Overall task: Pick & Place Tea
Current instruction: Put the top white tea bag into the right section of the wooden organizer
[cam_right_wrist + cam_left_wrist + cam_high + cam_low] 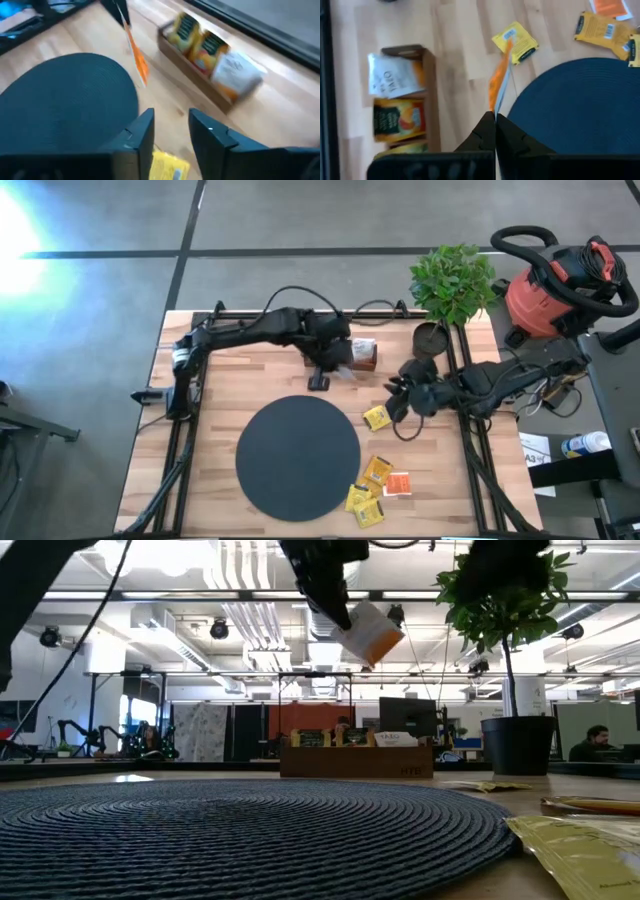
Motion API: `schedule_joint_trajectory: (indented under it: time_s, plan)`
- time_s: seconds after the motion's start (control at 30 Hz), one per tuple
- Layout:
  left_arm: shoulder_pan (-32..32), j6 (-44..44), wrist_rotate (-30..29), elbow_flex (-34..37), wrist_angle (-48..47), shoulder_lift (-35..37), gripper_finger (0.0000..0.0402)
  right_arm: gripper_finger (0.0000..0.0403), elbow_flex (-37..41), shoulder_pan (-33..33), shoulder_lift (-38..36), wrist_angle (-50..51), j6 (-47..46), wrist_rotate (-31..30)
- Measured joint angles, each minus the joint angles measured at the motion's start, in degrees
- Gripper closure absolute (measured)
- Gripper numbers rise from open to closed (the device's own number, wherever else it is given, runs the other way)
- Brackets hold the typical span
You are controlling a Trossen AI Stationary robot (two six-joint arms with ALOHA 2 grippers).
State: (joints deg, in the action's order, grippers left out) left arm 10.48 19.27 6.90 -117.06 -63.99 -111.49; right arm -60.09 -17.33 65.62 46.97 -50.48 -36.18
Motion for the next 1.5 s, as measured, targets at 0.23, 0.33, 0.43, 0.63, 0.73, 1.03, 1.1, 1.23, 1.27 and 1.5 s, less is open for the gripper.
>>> schedule_joint_trajectory:
  time_s: [0.23, 0.33, 0.43, 0.63, 0.73, 1.03, 1.1, 1.23, 1.27, 1.5]
  plan:
    - [-3.3, -3.0, -2.8, 5.2, 5.9, 0.4, 0.0401, 0.0226, -0.2, 9.5, 1.3, -8.8, 13.4, 13.6]
    - [-3.4, -4.5, -3.2, 6.4, 6.6, 0.4, 0.0401, 0.0211, -0.9, 11.4, 1.8, -9.8, 15.4, 17.7]
    - [-3.4, -5.7, -3.3, 6.8, 7.7, 0.3, 0.0401, 0.0207, -0.9, 12.0, 3.0, -10.2, 17.6, 20.5]
    - [-3.9, -6.0, -1.5, 6.6, 10.7, 0.3, 0.0401, 0.0211, -1.2, 12.0, 6.7, -14.6, 26.0, 21.5]
    - [-4.4, -6.0, -1.4, 6.6, 11.5, 0.3, 0.0401, 0.0216, -1.9, 12.0, 8.1, -14.5, 27.4, 21.3]
    - [-5.7, -6.0, -0.4, 6.8, 12.0, 0.3, 0.0401, 0.023, -2.3, 12.0, 8.4, -16.2, 28.0, 21.4]
    - [-5.8, -6.0, -0.4, 6.9, 12.7, 0.2, 0.0401, 0.0235, -2.3, 12.0, 8.6, -16.1, 28.0, 22.8]
    - [-6.2, -6.0, -0.3, 6.9, 13.5, 0.2, 0.0401, 0.0251, -2.1, 12.0, 10.2, -16.2, 28.0, 23.2]
    - [-6.4, -6.0, -0.3, 6.9, 13.5, 0.2, 0.0401, 0.0257, -2.1, 12.0, 10.6, -16.7, 28.0, 23.2]
    - [-7.1, -6.2, -0.2, 7.2, 12.9, 0.2, 0.0401, 0.031, -2.2, 12.0, 12.0, -17.4, 28.0, 24.4]
